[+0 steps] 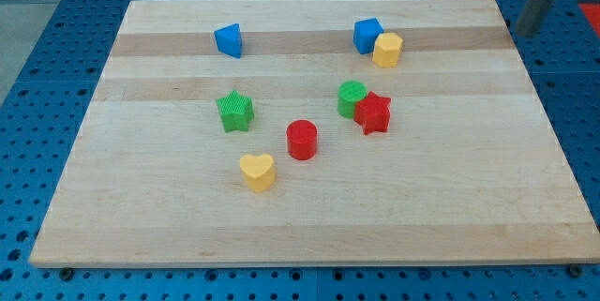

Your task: Separate yellow hexagon from the blue cube

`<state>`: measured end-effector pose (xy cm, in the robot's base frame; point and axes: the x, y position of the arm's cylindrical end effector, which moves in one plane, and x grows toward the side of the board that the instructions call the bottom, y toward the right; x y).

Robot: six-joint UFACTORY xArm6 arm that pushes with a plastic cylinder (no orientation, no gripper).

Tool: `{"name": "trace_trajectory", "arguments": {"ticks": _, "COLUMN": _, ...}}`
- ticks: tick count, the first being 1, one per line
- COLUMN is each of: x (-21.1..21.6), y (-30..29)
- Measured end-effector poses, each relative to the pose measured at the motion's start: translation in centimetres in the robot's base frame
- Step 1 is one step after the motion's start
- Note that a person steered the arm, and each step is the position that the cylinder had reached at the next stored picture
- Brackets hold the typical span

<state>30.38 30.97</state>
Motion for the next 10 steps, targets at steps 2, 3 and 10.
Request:
{"name": "trace_trajectory", "arguments": {"ticks": 2, "x": 5.9, "y": -10.0}}
{"name": "trace_trajectory", "arguments": {"ticks": 3, "x": 6.4, "y": -15.7}}
{"name": "trace_trajectory", "arguments": {"ticks": 10, "x": 2.8, "y": -22.9}}
